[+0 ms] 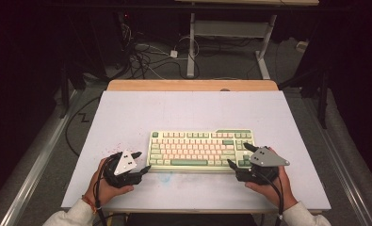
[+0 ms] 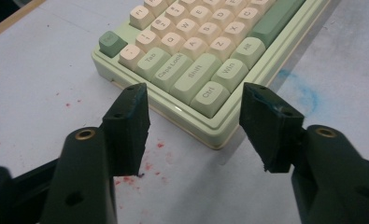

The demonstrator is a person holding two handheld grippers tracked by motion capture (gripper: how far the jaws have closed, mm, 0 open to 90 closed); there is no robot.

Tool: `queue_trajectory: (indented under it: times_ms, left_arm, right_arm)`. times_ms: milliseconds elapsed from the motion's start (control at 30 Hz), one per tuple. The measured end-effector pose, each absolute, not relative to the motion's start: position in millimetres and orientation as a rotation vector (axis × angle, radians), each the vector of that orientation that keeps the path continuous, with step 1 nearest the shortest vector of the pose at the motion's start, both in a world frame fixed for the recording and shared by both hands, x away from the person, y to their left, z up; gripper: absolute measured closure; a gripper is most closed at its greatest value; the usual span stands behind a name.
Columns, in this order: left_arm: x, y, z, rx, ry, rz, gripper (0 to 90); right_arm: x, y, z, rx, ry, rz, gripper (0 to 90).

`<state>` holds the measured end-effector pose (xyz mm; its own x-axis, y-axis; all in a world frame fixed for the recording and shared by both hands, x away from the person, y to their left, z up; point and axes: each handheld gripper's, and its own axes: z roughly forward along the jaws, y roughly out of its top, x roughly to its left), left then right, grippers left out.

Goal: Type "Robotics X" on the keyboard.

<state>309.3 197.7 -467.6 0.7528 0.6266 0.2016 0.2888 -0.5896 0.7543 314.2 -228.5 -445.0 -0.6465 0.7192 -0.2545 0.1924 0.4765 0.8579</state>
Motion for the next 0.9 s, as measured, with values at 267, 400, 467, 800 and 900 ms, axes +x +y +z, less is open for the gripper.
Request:
queue_trajectory:
  times_ms: [267, 400, 467, 800, 900]
  left_arm:
    - [315, 193, -462, 2.2, 0.659, 0.508, 71.3]
    - [322, 185, -461, 2.213, 0.631, 0.437, 84.8]
    - [324, 177, -462, 2.236, 0.61, 0.428, 87.4]
    - [341, 147, -456, 2.273, 0.581, 0.385, 87.4]
    - [348, 136, -455, 2.289, 0.572, 0.369, 87.3]
  right_arm:
    - [299, -227, -455, 0.733, 2.13, 1.095, 21.6]
    - [299, -225, -458, 0.727, 2.14, 1.086, 21.2]
    - [299, -224, -458, 0.725, 2.141, 1.084, 21.2]
    - [300, -223, -460, 0.729, 2.139, 1.067, 20.8]
    - [300, -223, -460, 0.722, 2.142, 1.059, 20.7]
